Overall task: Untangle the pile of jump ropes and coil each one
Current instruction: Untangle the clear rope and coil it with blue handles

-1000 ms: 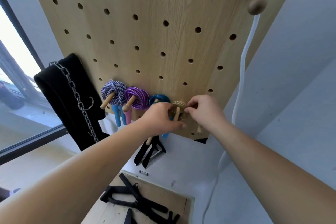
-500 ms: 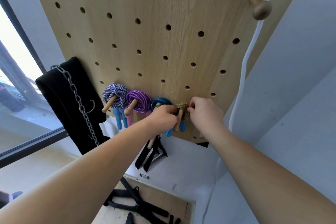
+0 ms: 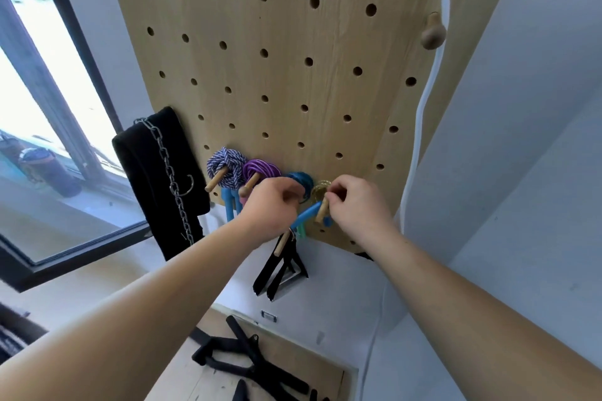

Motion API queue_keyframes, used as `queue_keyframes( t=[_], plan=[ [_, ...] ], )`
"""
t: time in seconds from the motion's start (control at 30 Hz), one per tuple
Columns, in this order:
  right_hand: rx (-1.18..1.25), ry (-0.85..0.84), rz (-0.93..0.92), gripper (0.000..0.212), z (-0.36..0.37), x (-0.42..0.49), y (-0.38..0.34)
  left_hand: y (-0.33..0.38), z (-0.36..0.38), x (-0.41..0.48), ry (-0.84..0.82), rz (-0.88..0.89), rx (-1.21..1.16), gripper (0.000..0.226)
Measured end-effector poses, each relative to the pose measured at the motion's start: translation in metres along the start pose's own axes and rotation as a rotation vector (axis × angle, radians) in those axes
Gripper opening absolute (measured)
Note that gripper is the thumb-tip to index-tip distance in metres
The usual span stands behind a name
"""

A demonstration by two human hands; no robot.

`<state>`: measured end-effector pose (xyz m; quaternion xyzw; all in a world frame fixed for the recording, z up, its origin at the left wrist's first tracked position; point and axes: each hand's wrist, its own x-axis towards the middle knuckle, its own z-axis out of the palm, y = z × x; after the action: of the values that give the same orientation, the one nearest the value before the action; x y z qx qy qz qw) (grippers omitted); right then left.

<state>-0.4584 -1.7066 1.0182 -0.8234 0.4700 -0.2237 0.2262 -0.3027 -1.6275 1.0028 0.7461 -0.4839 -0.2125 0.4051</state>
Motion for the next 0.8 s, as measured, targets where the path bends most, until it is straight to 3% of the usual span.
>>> queue_keyframes(
  t=[0.27, 0.63, 0.8],
  plan=[
    [0.091, -0.18, -0.126, 0.014, 0.044, -0.063, -0.026, -0.044, -0.008, -0.113, 0.196, -0.099, 0.014, 0.023],
    [-0.218, -0.736, -0.384, 0.02, 0.16, -0.22, -0.052, -0.147, -0.003, -0.35, 0.247, -0.476, 0.12, 0.028],
    [-0.306, -0.929, -0.564, 0.02, 0.206, -0.301, -0.072, -0.176, 0.018, -0.465, 0.295, -0.674, 0.049, 0.024]
  ],
)
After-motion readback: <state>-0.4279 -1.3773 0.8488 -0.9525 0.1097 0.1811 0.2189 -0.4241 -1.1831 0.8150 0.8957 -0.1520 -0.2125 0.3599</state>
